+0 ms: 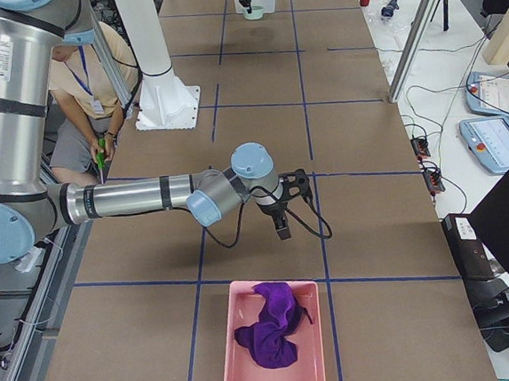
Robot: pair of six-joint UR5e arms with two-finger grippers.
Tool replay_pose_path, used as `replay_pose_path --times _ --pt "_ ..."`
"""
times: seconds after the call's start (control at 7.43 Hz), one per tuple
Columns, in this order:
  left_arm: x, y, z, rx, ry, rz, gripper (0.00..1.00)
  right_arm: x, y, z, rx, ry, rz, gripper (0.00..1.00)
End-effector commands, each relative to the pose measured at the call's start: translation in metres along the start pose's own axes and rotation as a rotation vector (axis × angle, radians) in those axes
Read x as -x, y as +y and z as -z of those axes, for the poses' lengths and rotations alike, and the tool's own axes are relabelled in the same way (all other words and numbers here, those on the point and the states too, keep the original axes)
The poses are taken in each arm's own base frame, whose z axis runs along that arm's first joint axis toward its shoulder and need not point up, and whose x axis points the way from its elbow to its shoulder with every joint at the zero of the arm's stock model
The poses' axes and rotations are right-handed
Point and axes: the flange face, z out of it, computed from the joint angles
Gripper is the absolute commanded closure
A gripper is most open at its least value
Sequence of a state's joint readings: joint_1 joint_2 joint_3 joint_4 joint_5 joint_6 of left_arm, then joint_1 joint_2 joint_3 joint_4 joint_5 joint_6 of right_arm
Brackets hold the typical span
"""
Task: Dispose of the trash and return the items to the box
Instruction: 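Move the green bowl with the left gripper into the clear box and release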
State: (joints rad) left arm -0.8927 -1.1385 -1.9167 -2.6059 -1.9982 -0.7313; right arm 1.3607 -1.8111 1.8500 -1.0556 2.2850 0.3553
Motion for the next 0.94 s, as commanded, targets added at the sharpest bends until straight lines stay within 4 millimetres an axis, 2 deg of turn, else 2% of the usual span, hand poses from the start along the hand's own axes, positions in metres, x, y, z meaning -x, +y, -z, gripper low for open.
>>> replay_pose_path --times 0.0,0.13,0.27,0.4,0.54,0.67,0.81 --pt "0.063 -0.052 0.066 -0.049 -0.115 -0.225 1.0 -0.001 0.001 -0.001 0.003 0.0 -0.003 0.0" --pt "0.111 -0.063 0.098 -0.024 -0.227 -0.29 1.0 -0.002 0.001 -0.002 0.004 0.001 -0.005 0.0" --pt "0.144 -0.084 0.102 0.024 -0.278 -0.356 1.0 -0.002 0.001 -0.002 0.004 0.001 -0.005 0.0" --pt "0.177 -0.084 0.083 0.067 -0.292 -0.358 1.0 -0.002 0.001 -0.002 0.004 0.001 -0.004 0.0" --pt "0.198 -0.087 0.064 0.091 -0.291 -0.324 1.0 -0.002 0.001 -0.002 0.004 0.001 -0.004 0.0" --pt "0.211 -0.077 0.055 0.106 -0.293 -0.273 1.0 -0.002 0.001 -0.002 0.004 0.001 -0.005 0.0" --pt "0.214 -0.067 0.052 0.066 -0.287 -0.255 1.0 -0.001 0.0 -0.001 0.002 0.002 -0.003 0.0"
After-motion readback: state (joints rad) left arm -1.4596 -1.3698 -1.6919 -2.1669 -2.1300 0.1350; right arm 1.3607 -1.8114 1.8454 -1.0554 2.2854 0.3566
